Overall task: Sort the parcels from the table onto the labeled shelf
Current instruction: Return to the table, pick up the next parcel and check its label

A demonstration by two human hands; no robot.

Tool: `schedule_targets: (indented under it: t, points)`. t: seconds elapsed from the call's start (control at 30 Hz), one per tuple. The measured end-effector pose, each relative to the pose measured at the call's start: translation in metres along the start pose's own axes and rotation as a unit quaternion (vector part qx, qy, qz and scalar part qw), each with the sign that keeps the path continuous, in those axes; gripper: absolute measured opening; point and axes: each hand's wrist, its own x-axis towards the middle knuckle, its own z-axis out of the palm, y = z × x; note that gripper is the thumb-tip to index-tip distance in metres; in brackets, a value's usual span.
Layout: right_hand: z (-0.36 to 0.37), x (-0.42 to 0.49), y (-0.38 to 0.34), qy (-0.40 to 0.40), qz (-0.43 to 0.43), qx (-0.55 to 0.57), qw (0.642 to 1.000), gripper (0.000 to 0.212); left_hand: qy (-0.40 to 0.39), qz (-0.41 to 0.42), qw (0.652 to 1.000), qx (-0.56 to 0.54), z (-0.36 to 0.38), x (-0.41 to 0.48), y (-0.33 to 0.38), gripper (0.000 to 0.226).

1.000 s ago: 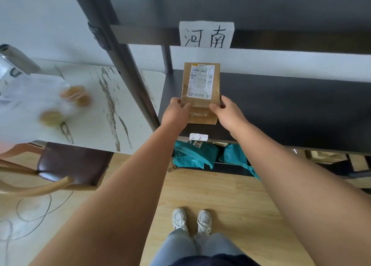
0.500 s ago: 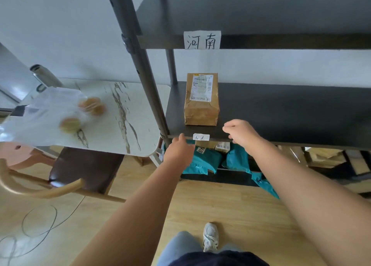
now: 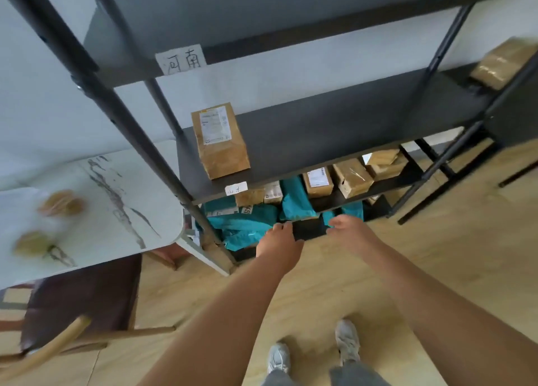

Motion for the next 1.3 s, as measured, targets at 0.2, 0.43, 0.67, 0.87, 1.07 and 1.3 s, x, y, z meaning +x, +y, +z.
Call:
schedule_targets:
  t: [0.2,0.43,0.67,0.87,1.07,1.3]
  points:
    - [-0.089,-0.018,0.103,0.077,0.074,0.019,0.994,0.039,-0.019,0.096,0.994,0.050,0.040,0.002,0.123,0.059]
    - [-0.228,-0.020,0.245,0.161,0.093,0.140,0.972,0.043,-0.022,0.168,0.985,0.032,0.097,0.019,0.306,0.062]
    - [-0.349,-0.010,0.341,0.220,0.113,0.187,0.951,0.050,-0.040,0.246,0.968,0.027,0.135,0.040,0.463,0.062]
    - [-0.414,0.025,0.380,0.218,0.136,0.213,0.943,0.051,-0.056,0.251,0.966,0.032,0.145,0.089,0.547,0.058]
    - [-0.495,0.099,0.399,0.214,0.152,0.220,0.940,0.053,-0.052,0.241,0.969,0.033,0.149,0.183,0.636,0.051]
    - [-0.599,0.175,0.398,0.203,0.154,0.234,0.938,0.055,-0.045,0.232,0.971,0.016,0.121,0.275,0.731,0.042]
